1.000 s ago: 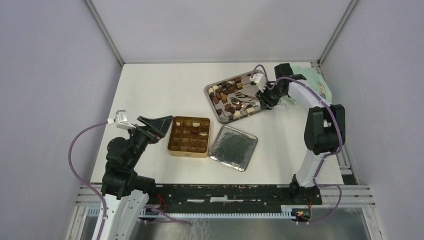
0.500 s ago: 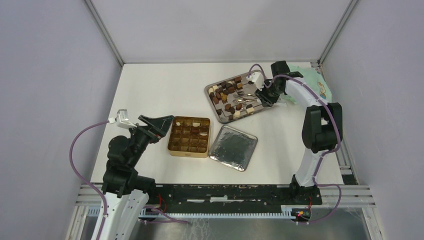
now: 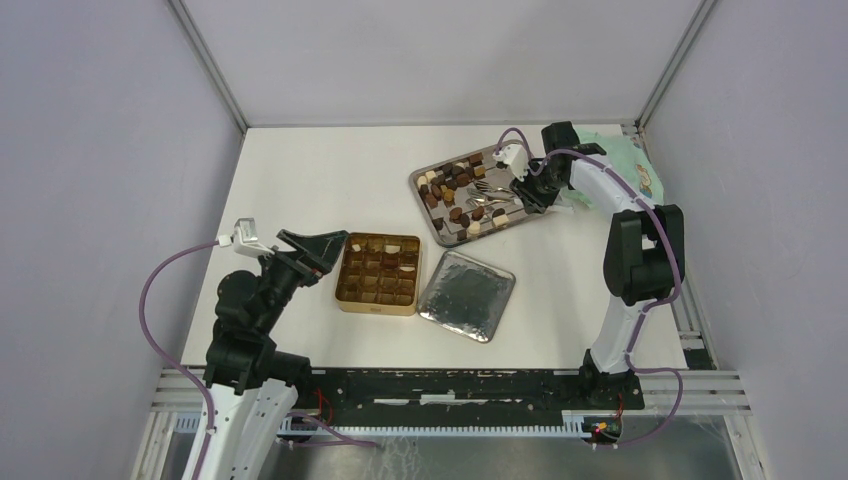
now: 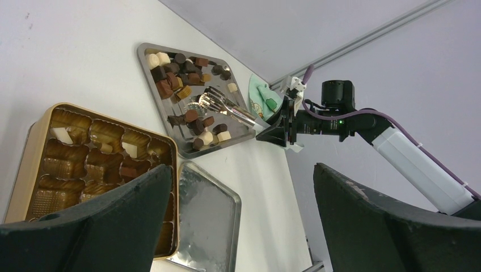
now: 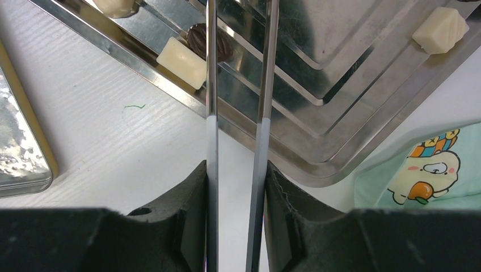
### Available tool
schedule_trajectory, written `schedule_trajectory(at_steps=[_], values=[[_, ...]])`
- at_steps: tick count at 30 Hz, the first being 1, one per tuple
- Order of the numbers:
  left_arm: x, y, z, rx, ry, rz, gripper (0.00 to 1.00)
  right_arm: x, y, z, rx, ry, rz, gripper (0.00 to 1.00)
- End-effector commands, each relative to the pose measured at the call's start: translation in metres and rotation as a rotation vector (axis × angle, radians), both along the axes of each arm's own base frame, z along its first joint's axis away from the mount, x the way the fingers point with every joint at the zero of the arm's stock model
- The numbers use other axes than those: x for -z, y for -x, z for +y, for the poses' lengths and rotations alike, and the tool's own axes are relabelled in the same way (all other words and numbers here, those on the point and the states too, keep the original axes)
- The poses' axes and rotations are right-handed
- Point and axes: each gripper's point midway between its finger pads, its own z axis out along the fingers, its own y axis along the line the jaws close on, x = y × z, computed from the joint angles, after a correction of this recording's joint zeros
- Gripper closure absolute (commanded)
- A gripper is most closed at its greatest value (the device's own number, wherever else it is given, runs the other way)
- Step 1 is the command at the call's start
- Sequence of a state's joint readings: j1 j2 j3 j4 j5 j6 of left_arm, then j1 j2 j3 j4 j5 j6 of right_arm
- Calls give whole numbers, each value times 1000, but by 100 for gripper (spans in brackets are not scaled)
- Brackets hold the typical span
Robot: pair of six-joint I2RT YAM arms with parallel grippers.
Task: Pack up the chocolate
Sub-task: Adjust the packing box at the center of the board.
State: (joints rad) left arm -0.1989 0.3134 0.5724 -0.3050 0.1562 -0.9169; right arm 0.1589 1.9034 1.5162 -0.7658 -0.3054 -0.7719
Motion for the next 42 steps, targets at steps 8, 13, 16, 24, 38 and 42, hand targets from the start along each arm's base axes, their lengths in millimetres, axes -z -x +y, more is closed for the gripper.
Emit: schedule_trajectory(at_steps=[8,13,16,24,38,42], values=[[-6,0,1,-12,17,-16,0,-51,-14,11,20,-109,-137,100],[-3,0,2,-15,13,-3,0,-64,-11,18,9,-160,-152,100],[-1,0,2,-16,11,6,0,-71,-7,23,-6,-196,-157,100],[18,-4,5,-33,-31,92,2,-96,24,58,-123,-381,-145,100],[87,-45,28,-12,-501,515,49,-106,77,105,-278,-538,-107,100],[113,-64,36,56,-692,571,50,-105,83,106,-275,-547,-109,100]])
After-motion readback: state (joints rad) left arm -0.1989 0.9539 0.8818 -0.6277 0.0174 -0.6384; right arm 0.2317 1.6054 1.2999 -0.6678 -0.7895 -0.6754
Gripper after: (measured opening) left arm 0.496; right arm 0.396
